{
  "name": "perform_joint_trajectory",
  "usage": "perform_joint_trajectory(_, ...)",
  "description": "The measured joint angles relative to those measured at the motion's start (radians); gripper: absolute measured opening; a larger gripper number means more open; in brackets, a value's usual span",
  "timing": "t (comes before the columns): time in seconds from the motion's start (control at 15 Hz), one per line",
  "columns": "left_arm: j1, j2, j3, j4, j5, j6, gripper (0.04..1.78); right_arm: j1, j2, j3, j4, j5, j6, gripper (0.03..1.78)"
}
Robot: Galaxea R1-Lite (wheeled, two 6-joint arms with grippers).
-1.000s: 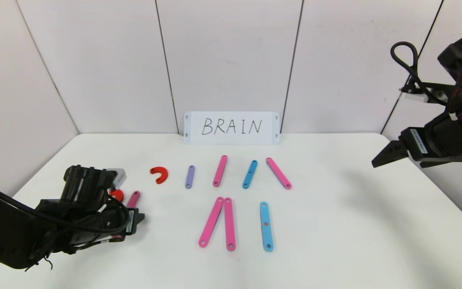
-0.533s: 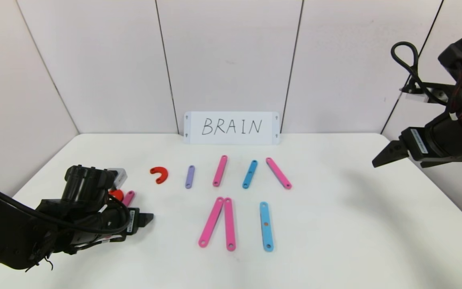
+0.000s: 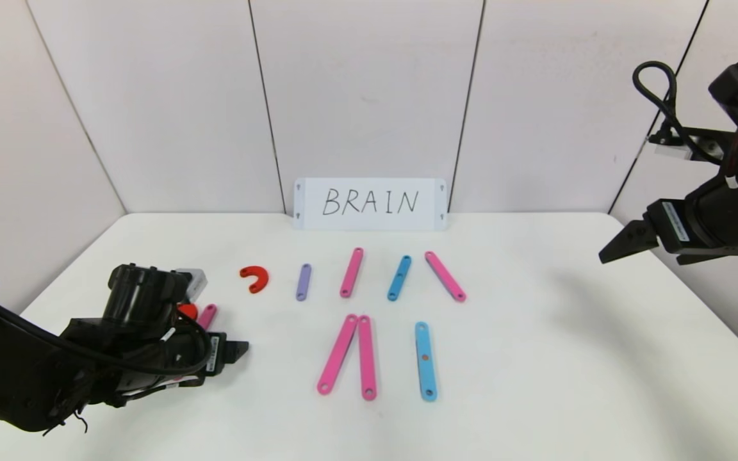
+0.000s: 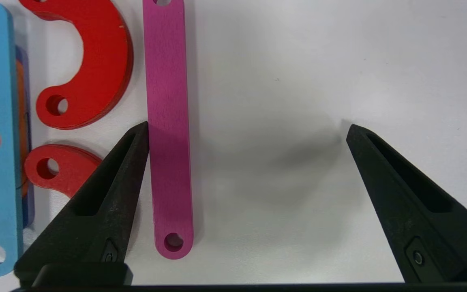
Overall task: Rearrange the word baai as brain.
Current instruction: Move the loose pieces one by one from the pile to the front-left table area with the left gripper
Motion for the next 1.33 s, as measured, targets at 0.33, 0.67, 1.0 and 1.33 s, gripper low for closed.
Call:
perform_joint_trajectory(0.33, -0.008, -0.003, -0.008, 0.001, 0.0, -0.033, 1.68, 0.0, 0.0, 0.0, 0.001, 0.0, 0.0, 1.72)
perform_joint_trajectory(0.67, -0.026, -0.004, -0.002, 0.0, 0.0, -0.034, 1.68, 0.0, 0.0, 0.001, 0.001, 0.0, 0.0, 1.72)
perform_joint_trajectory(1.0, -0.042, -0.005, -0.001, -0.001, 0.002, -0.038, 1.68, 0.001, 0.0, 0.002, 0.0, 0.0, -0.001, 1.72)
perform_joint_trajectory(1.33, -0.038, 0.0, -0.013, -0.001, 0.02, -0.043, 1.68, 0.008, 0.0, 0.005, 0.001, -0.001, -0.004, 1.72)
